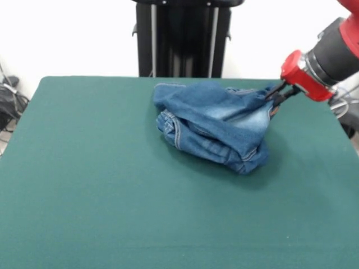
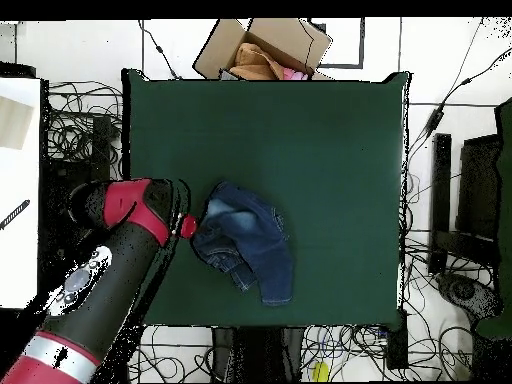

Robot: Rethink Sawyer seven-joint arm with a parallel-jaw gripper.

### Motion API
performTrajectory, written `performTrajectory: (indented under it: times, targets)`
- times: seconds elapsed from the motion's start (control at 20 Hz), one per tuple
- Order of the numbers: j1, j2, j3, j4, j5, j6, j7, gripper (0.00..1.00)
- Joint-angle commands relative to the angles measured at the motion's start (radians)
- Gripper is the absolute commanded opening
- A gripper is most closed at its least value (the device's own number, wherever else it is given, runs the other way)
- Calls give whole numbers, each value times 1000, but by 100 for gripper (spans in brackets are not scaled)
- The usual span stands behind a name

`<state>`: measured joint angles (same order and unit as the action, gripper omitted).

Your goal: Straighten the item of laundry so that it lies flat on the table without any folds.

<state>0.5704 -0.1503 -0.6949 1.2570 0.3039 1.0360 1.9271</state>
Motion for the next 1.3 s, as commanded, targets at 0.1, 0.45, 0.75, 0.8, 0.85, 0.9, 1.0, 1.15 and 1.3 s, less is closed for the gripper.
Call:
performTrajectory:
  times: [0.1,0.45,0.75,0.8,0.85,0.9,1.0,1.15,1.3]
  targets:
    - [44,28,52,-92,75,142,427,0]
    - [60,46,44,-131,88,203,526,0]
    - [67,53,48,-156,89,234,593,0]
    - [75,56,46,-159,90,235,613,0]
    - [75,57,48,-161,88,238,620,0]
    - [75,57,49,-164,87,242,627,0]
    - [77,63,48,-176,87,259,645,0]
    - [78,76,46,-207,86,293,686,0]
    - [77,79,50,-218,84,307,708,0]
